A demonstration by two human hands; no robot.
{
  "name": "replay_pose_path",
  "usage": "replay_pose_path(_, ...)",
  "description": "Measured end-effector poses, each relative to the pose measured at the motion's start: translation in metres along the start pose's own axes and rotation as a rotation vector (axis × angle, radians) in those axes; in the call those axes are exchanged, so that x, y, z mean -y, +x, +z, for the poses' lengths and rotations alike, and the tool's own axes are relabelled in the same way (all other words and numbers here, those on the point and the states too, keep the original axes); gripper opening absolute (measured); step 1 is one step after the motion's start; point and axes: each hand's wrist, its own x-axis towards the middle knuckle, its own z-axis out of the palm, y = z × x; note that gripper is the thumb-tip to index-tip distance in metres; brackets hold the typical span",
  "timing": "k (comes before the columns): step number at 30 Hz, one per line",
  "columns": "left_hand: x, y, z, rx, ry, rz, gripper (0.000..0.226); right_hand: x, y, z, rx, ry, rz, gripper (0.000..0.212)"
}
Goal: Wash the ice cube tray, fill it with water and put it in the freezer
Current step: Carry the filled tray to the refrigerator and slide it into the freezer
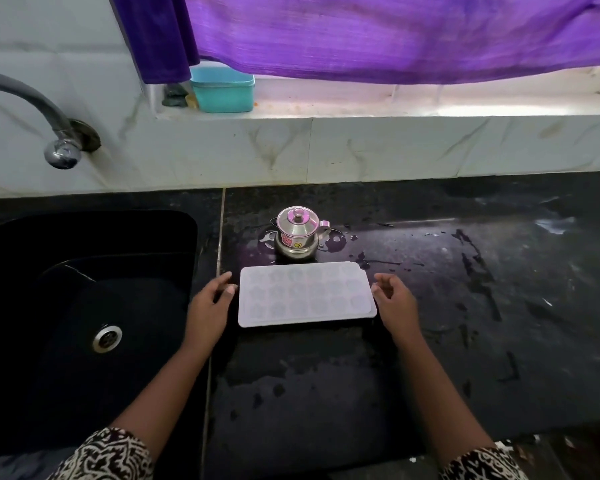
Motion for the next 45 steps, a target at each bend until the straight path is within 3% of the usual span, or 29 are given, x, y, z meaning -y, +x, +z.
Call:
replay_pose_path(6,-0.016,0.019,0.009,0.063,-0.099,-0.274,0.030,0.001,0.013,0.005,0.095,-0.019,0.005,0.023)
replay_pose_path(14,-0.015,0.013,0.019,0.037,-0.315,-0.372,0.023,-0.006,0.015,0.008,0.092,0.035,-0.004,0.021)
replay_pose_path(27,-0.013,-0.017,0.054,-0.277,-0.429,-0.242,0.029,-0.011,0.019,0.017,0.017,0.009,0.044,0.018)
replay_pose_path(35,-0.019,-0.020,0.053,-0.247,-0.529,-0.225,0.030,-0.012,0.013,0.022,-0.031,0.146,0.029,0.012)
replay_pose_path(45,-0.019,-0.013,0.051,-0.282,-0.657,-0.310,0.024,0.004,0.008,0.030,-0.056,0.428,0.142,0.006)
